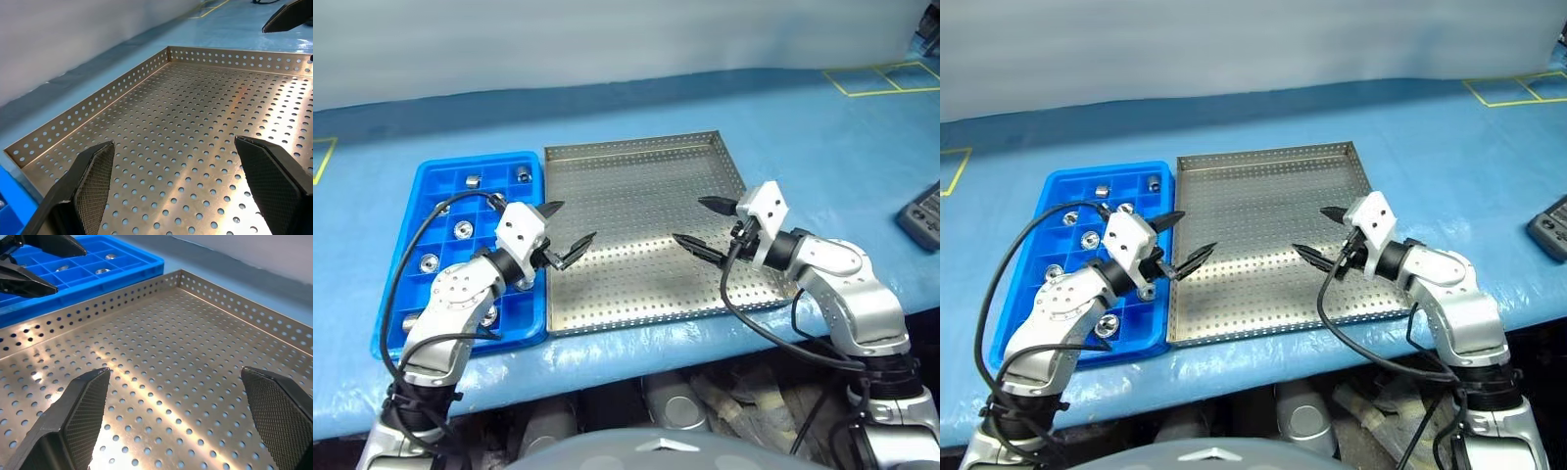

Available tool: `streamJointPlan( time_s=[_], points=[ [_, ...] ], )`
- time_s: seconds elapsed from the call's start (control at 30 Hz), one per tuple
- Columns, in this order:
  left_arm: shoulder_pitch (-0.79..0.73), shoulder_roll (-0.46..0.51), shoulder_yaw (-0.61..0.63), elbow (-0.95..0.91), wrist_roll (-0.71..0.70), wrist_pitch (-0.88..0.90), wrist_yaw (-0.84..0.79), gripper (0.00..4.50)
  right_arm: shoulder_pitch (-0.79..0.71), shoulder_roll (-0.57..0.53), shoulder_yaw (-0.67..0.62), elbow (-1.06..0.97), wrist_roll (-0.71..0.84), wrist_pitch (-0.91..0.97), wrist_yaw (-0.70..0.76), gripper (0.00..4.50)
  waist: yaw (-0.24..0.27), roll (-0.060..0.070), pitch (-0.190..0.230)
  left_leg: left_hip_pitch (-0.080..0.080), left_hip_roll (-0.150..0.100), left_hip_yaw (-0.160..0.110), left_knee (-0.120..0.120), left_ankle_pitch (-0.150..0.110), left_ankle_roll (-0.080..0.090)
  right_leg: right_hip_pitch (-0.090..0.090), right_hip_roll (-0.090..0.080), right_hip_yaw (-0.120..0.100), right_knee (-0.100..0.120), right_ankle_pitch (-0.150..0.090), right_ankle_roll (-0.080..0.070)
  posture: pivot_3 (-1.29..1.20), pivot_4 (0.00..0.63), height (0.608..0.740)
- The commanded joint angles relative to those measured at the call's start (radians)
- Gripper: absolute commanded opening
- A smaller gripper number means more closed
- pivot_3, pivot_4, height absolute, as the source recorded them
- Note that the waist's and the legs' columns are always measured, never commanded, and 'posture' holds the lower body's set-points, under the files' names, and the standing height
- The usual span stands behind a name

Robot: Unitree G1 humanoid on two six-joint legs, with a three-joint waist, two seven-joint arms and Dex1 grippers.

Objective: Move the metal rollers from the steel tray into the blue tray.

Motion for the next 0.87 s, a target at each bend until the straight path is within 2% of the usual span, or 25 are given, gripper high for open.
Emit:
streamJointPlan(
  time_s=[0.03, 0.4, 0.87],
  points=[
    [0.020, 0.009, 0.049, -0.063, 0.000, -0.006, 0.023, 4.29, -0.042, 0.016, 0.045, 0.003, 0.004, -0.030, 0.037, 4.49, 0.007, 0.000, 0.000, 0.000, 0.000, 0.000, 0.000, 0.000, 0.000, 0.000, 0.000, 0.000, 0.000, 0.000, 0.000, -0.24, 0.150, 0.740],
    [0.056, 0.023, 0.081, -0.091, 0.000, 0.007, 0.039, 4.29, -0.087, 0.032, 0.075, 0.073, -0.017, -0.064, 0.055, 4.49, 0.063, 0.000, 0.000, 0.000, 0.000, -0.001, 0.000, 0.000, 0.000, -0.001, -0.002, -0.001, 0.000, 0.000, 0.000, -0.20, 0.150, 0.740],
    [0.044, 0.022, 0.066, -0.083, 0.001, 0.013, 0.031, 4.29, -0.075, 0.042, 0.056, 0.097, -0.028, -0.093, 0.029, 4.49, 0.072, 0.000, 0.000, 0.000, 0.000, -0.001, 0.000, 0.000, 0.000, -0.001, -0.004, -0.001, 0.000, 0.000, -0.001, -0.21, 0.150, 0.740]
  ],
)
